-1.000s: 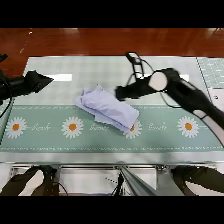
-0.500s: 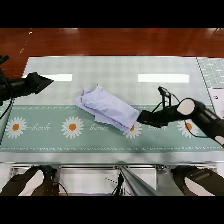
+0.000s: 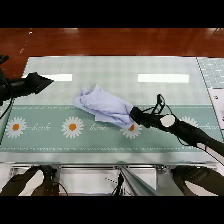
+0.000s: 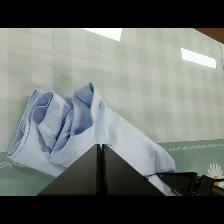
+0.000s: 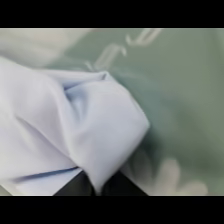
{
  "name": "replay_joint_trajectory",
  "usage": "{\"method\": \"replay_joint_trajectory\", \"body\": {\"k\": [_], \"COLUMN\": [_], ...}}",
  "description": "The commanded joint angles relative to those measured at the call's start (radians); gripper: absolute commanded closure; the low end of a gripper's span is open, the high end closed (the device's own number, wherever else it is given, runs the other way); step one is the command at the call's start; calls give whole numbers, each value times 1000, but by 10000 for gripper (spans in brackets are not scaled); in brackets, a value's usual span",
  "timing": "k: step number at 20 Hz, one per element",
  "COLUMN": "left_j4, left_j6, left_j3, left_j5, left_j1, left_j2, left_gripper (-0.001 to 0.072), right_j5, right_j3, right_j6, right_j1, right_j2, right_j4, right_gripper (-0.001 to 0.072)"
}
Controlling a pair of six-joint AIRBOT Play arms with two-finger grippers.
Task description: Fold the shirts.
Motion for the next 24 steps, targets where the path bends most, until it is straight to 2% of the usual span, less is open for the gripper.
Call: {"method": "replay_joint_trajectory", "body": {"k": [1, 4, 8, 9, 11, 13, 15, 18, 21, 24], "left_j4": [1, 0, 0, 0, 0, 0, 0, 0, 0, 0], "left_j6": [0, 0, 0, 0, 0, 0, 1, 39, 69, 121], "left_j3": [0, 0, 0, 0, 0, 0, 0, 0, 0, 21], "left_j5": [10, 58, 146, 155, 161, 160, 160, 160, 160, 139], "left_j1": [0, -6, -8, -8, -8, -8, -8, -8, -8, 1], "left_j2": [0, 0, 0, 0, 0, 0, 0, 0, 0, 3], "left_gripper": [686, 687, 686, 686, 686, 686, 686, 687, 686, 686], "right_j5": [-75, 166, 752, 902, 1144, 1310, 1421, 1513, 1555, 1575], "right_j3": [36, 143, 374, 431, 519, 565, 571, 571, 571, 571], "right_j6": [-105, -105, 10, 12, -21, -101, -155, -130, -127, -159], "right_j1": [-54, -299, -771, -895, -1117, -1309, -1462, -1626, -1692, -1693], "right_j2": [105, 328, 477, 490, 496, 496, 496, 497, 497, 497], "right_j4": [-49, -194, -442, -500, -607, -695, -789, -995, -1137, -1174], "right_gripper": [677, 677, 677, 677, 678, 677, 677, 677, 677, 668]}}
